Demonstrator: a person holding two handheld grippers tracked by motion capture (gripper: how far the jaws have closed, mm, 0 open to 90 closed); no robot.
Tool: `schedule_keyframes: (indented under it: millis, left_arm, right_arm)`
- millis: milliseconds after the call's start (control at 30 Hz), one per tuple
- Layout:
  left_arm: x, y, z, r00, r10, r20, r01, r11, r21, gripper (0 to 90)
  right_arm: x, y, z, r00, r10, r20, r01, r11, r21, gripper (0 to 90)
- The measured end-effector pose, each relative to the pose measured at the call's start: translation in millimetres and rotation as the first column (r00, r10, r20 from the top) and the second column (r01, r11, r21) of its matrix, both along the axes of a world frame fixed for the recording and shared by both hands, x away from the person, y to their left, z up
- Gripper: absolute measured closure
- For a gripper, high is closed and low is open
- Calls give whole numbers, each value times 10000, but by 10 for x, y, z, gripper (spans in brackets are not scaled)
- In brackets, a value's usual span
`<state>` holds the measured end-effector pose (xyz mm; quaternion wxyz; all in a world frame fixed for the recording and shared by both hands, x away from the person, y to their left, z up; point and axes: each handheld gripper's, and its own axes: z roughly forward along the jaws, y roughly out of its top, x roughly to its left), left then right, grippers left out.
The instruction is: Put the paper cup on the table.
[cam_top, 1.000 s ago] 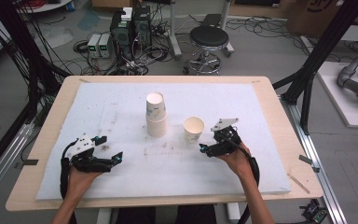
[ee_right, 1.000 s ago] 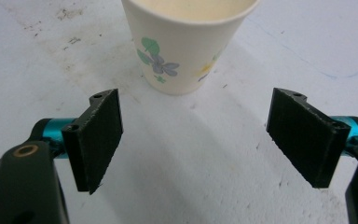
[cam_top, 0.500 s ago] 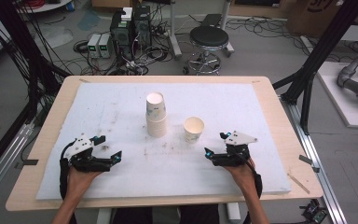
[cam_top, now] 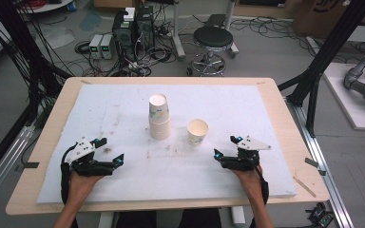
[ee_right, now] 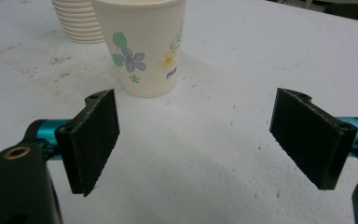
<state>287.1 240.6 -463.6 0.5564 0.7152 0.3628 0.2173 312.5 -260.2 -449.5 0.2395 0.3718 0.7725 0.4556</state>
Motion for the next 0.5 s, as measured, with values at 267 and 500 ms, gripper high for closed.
schedule_keyframes:
  millis: [267, 500]
  left_arm:
    - [-27, 9, -1, 9996, -22, 264, 22, 10000, -6, 51]
    - [-28, 13, -1, 9997, 59, 233, -58, 10000, -47, 51]
  right_arm:
    - [5, 5, -6, 9998, 199, -65, -200, 9998, -61, 159]
    - [-2, 10, -8, 9997, 250, -22, -250, 9997, -76, 159]
